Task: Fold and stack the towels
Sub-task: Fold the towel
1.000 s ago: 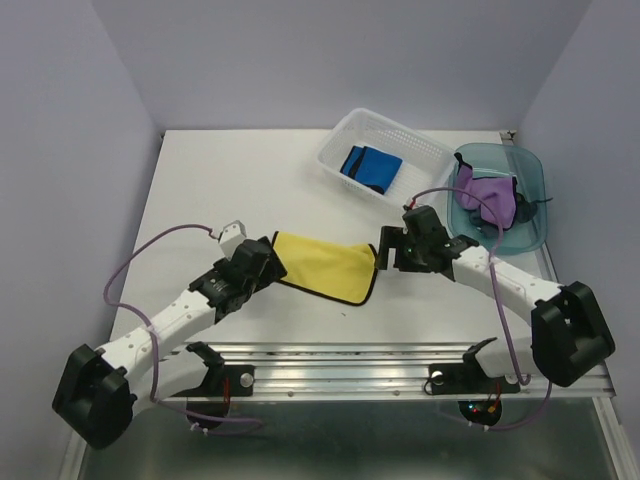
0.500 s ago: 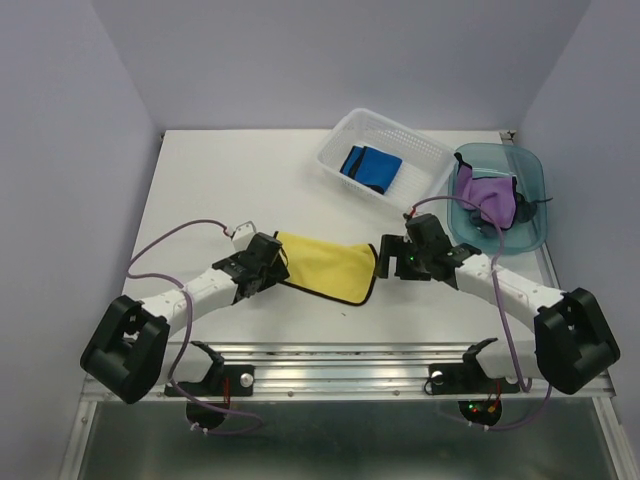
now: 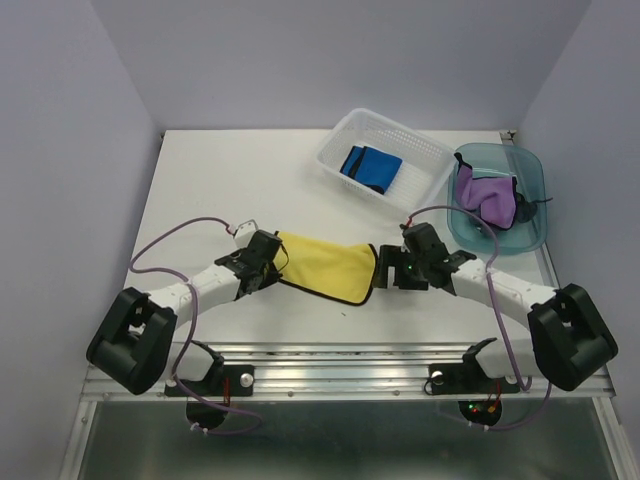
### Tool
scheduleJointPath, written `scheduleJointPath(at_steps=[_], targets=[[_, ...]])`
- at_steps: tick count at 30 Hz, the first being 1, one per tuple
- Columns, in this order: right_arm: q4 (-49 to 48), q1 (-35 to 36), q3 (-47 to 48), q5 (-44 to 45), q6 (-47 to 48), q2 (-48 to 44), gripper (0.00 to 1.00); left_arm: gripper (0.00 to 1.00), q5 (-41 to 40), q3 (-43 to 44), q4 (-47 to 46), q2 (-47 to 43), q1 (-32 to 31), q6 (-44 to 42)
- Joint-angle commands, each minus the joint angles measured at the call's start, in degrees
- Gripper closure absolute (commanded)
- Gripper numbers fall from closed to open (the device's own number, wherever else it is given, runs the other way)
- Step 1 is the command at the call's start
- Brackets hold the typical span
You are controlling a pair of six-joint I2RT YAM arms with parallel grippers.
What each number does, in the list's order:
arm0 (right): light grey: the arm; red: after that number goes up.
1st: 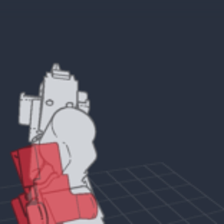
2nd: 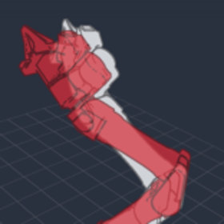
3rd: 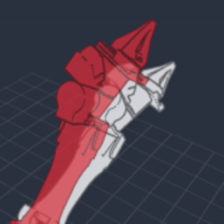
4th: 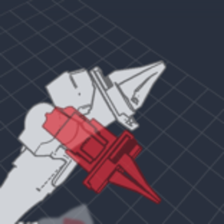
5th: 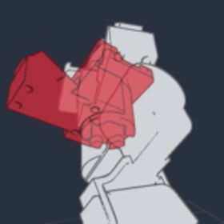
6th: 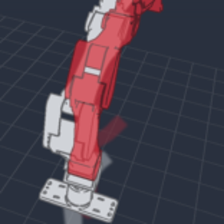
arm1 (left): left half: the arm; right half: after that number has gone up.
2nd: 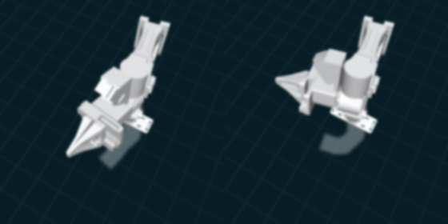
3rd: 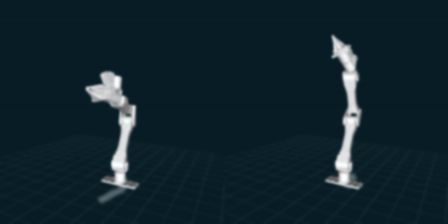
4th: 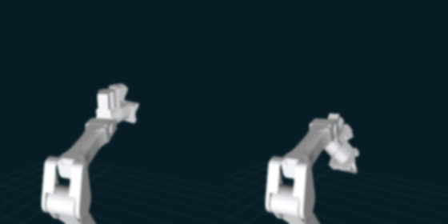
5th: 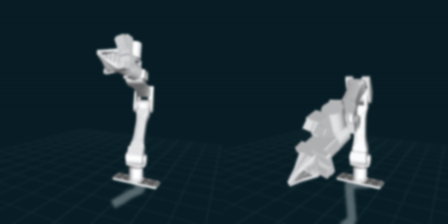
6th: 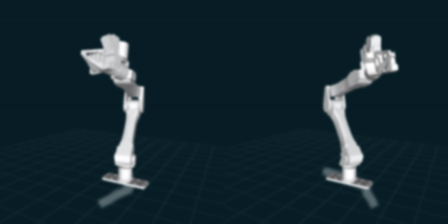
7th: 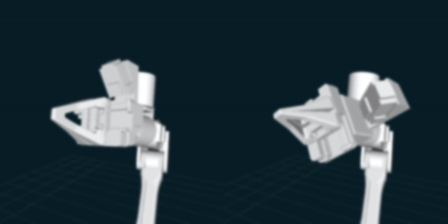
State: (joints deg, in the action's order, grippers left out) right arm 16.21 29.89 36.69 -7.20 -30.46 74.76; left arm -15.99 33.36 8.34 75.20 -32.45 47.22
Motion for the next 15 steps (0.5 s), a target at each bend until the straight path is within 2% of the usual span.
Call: scheduleJointPath(at_steps=[1,6,11,15], targets=[[-3.3,2.8,-1.6,-1.0,-1.2,1.3,0.12,1.00,0.6,1.6,-0.9,-2.7,0.2,-0.8],[-4.9,5.9,-1.5,0.1,-3.5,2.0,0.15,1.00,2.8,0.8,-1.1,-7.3,0.2,-1.3],[-5.0,9.7,-0.8,6.8,-8.6,3.0,0.20,1.00,3.8,-1.5,-3.2,-13.4,0.2,-1.7],[-5.7,12.9,0.0,13.5,-12.3,4.2,0.26,1.00,-0.9,-1.7,0.2,-13.0,0.5,-1.1]])
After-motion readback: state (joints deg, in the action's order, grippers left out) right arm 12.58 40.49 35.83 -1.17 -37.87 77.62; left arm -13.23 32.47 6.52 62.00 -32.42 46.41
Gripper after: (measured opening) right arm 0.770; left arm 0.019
